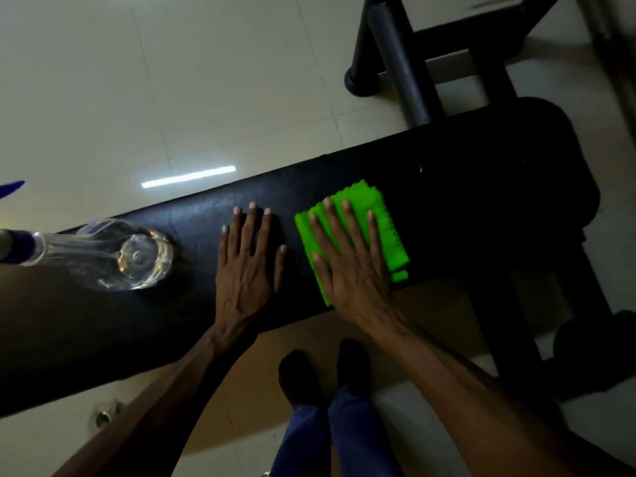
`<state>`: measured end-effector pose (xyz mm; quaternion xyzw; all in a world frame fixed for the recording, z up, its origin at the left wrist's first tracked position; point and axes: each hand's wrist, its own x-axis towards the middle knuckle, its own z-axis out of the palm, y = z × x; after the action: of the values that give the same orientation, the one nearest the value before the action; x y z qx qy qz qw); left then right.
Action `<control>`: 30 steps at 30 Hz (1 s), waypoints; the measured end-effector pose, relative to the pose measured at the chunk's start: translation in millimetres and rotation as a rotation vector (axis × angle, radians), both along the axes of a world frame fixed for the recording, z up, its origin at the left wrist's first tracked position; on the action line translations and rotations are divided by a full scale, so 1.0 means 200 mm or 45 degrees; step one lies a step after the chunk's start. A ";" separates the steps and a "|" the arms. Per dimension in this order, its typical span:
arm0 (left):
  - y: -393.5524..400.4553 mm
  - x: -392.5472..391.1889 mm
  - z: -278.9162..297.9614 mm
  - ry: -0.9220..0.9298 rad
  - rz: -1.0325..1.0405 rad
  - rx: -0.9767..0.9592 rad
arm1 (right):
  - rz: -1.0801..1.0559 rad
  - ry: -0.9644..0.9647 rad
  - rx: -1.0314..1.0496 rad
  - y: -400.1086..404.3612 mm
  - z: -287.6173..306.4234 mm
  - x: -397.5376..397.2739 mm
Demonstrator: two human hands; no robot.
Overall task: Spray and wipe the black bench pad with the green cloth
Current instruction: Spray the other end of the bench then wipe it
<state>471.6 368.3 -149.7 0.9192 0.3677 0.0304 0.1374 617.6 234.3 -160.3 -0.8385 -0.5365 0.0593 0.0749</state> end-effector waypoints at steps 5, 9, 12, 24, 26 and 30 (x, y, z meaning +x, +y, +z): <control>-0.02 0.08 0.03 -0.005 -0.080 -0.068 | 0.148 -0.019 -0.118 -0.32 0.04 0.24; -0.07 0.16 0.04 -0.021 -0.123 -0.073 | 0.009 -0.028 -0.121 -0.27 0.07 0.48; -0.10 0.19 0.00 0.000 -0.151 -0.042 | -0.180 -0.030 -0.065 -0.01 0.05 0.47; -0.08 0.35 0.00 0.034 -0.019 -0.047 | 0.173 0.050 -0.082 -0.11 0.06 0.64; -0.06 0.42 0.01 0.025 -0.009 -0.039 | 0.065 0.059 -0.065 0.03 0.07 0.76; -0.03 0.51 0.01 0.062 0.044 -0.069 | -0.005 0.157 -0.155 0.39 0.09 0.80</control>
<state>574.2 361.5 -148.5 0.9091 0.3876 0.0004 0.1528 778.3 311.8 -143.0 -0.8373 -0.5247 0.1433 0.0567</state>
